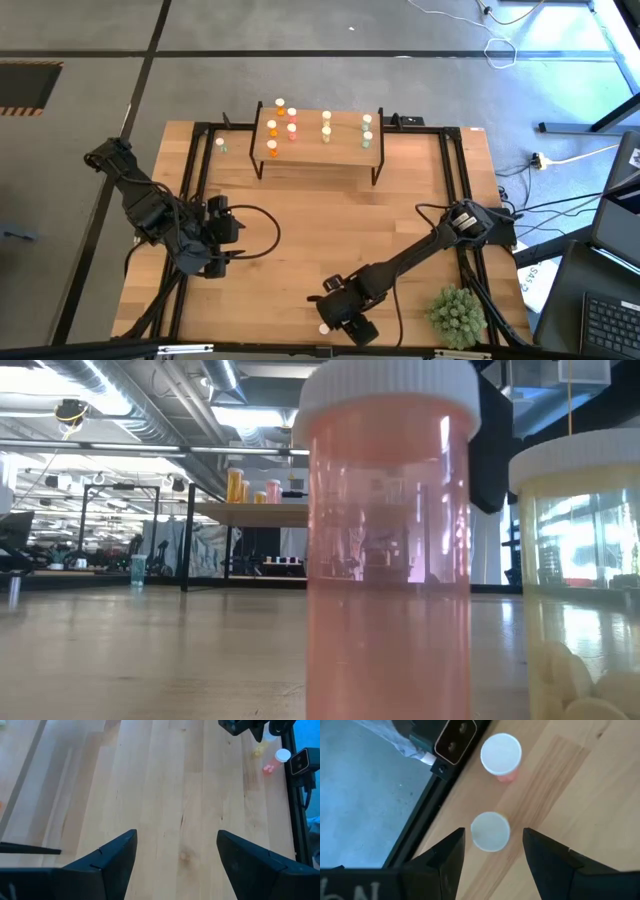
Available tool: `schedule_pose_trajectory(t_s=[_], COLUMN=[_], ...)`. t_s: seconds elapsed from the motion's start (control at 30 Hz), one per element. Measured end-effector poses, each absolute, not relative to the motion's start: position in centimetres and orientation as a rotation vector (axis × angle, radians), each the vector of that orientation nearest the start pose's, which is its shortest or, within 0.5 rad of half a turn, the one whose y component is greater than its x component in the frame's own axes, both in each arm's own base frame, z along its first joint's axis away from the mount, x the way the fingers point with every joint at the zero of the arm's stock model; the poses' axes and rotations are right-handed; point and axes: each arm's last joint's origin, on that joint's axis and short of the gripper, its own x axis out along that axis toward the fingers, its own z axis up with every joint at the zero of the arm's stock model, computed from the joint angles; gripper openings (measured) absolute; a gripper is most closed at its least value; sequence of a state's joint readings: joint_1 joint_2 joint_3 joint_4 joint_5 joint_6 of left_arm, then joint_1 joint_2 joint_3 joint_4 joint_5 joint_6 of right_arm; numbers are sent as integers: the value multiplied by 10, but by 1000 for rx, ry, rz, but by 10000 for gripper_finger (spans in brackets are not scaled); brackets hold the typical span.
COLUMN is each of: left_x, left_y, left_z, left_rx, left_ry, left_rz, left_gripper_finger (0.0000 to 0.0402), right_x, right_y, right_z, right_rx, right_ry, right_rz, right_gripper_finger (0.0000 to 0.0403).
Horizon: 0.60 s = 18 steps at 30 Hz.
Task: Pick and place medicine bottles onto shelf by color
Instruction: Put the yellow pill bottle on the shelf aligned with the other yellow pill bottles
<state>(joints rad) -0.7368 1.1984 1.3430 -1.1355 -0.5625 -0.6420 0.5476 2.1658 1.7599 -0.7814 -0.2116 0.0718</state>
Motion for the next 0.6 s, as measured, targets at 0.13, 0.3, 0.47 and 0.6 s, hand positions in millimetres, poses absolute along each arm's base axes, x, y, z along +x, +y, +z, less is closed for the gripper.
schedule_pose_trajectory(t_s=[0.13, 0.3, 0.47, 0.6], left_x=[165, 165, 165, 165], left_y=[-129, -129, -129, -129], left_z=[367, 367, 367, 367], left_rx=[-8, -7, -8, -8], left_ry=[787, 788, 787, 787], left_rz=[96, 96, 96, 96], left_gripper_finger=[269, 269, 269, 269], right_x=[384, 383, 379, 376], right_y=[241, 242, 248, 253], right_z=[192, 192, 192, 191], right_rx=[-149, -169, -205, -212], right_ry=[1211, 1205, 1195, 1196], right_rz=[619, 632, 666, 675], right_gripper_finger=[202, 202, 202, 202])
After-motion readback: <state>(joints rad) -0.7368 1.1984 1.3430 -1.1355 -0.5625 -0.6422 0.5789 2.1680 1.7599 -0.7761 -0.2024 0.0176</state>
